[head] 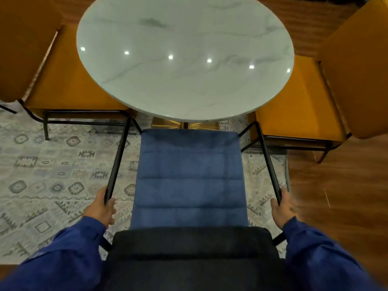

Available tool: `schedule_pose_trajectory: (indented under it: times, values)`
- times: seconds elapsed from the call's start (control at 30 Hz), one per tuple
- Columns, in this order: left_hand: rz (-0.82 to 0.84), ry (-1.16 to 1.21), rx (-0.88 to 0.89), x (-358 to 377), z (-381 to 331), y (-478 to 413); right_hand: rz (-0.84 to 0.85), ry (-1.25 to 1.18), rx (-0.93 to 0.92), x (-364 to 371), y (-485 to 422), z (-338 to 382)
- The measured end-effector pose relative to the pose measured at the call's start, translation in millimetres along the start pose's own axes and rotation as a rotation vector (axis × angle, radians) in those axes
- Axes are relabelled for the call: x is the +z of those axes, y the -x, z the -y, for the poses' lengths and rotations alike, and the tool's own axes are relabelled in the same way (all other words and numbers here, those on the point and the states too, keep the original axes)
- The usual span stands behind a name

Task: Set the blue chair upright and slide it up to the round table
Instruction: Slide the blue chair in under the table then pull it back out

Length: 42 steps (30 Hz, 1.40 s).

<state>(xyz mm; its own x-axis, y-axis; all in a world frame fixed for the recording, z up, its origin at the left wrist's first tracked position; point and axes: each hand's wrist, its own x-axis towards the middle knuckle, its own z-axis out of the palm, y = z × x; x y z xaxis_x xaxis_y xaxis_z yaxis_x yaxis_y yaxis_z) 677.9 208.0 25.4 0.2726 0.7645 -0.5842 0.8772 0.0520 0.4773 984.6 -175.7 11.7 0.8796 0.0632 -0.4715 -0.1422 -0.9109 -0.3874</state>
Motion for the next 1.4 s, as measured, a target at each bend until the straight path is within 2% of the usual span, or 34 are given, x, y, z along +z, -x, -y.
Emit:
schedule_pose_trajectory:
  times: [0.2, 0.3, 0.53, 0.87, 1.2, 1.4]
  values:
    - [-0.045, -0.082, -0.117, 11, 3, -11, 0.009, -0.151, 0.123, 7, -12, -20]
    - [-0.053, -0.114, -0.129, 10, 4, -9, 0.017, -0.122, 0.157, 8, -4, -18]
    - [-0.071, -0.194, -0.134, -4, 14, -8, -0.023, -0.083, 0.164, 22, 20, -24]
    - [-0.148, -0.321, -0.082, -17, -3, -44, -0.107, -0.039, 0.133, 32, 5, -2]
    - [-0.14, -0.315, -0.102, -15, -25, -72, -0.093, 0.017, 0.075, 22, -47, 41]
    - [-0.164, -0.356, -0.113, -10, -21, -75, -0.06, 0.073, 0.091, 17, -49, 45]
